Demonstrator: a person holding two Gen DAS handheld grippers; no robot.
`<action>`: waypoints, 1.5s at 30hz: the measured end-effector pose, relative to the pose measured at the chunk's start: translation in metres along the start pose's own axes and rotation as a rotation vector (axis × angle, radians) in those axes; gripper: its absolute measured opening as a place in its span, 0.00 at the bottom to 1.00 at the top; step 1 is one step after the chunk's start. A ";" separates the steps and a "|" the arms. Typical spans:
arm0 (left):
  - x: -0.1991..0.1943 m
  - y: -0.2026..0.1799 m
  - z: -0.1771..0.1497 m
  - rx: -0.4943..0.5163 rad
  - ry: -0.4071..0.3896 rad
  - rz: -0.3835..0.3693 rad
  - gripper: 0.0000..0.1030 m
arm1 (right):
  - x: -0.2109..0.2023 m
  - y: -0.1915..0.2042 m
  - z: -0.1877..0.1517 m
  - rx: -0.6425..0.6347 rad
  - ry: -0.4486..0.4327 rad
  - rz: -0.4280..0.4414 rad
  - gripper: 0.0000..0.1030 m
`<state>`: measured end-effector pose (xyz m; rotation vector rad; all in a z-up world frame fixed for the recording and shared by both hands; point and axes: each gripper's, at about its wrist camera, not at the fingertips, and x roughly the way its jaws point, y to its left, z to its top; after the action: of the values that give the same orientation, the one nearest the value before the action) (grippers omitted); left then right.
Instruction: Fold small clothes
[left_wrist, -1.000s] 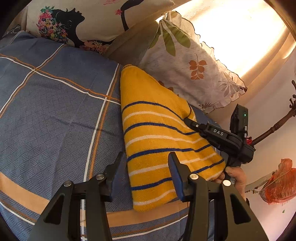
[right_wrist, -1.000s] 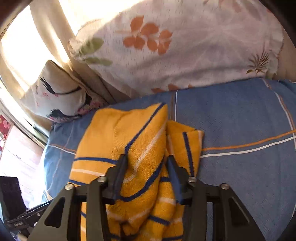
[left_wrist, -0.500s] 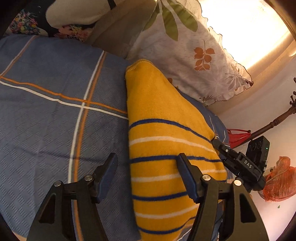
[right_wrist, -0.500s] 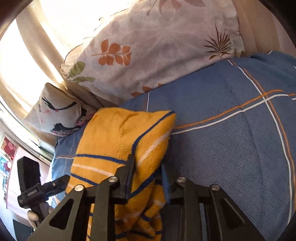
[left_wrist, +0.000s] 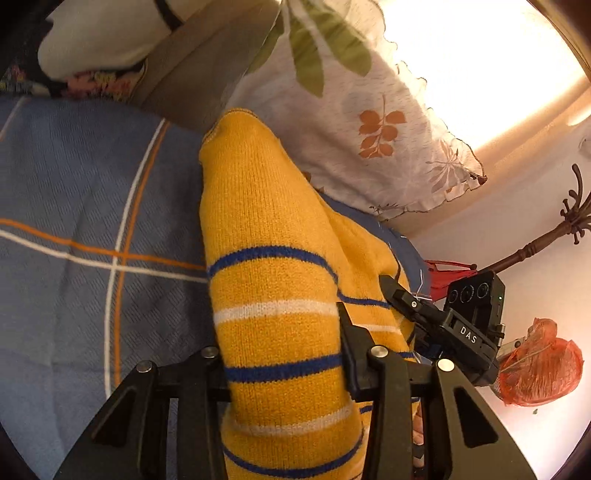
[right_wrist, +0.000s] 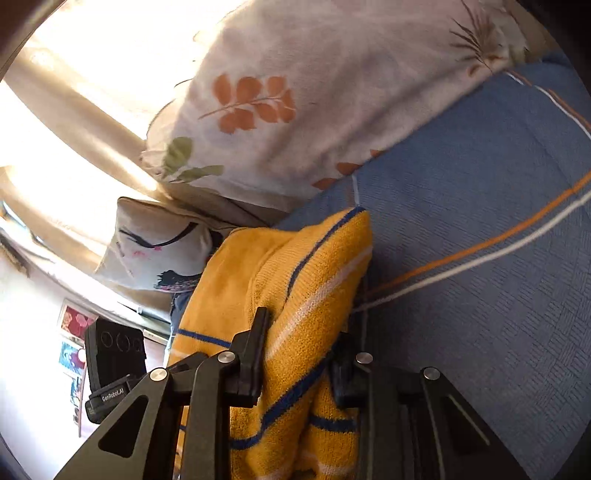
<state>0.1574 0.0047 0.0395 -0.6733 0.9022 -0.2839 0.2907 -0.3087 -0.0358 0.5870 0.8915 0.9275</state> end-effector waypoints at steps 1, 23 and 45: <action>-0.003 -0.001 0.003 0.010 -0.009 0.029 0.39 | -0.001 0.008 0.000 -0.028 -0.019 -0.006 0.29; -0.079 -0.008 -0.110 0.186 -0.224 0.302 0.62 | -0.015 0.030 -0.049 -0.126 -0.022 -0.357 0.41; -0.220 -0.098 -0.226 0.349 -0.846 0.627 1.00 | -0.261 0.167 -0.129 -0.401 -0.682 -0.713 0.69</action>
<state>-0.1504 -0.0551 0.1432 -0.1185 0.1997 0.3871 0.0308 -0.4451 0.1268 0.1737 0.2334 0.1998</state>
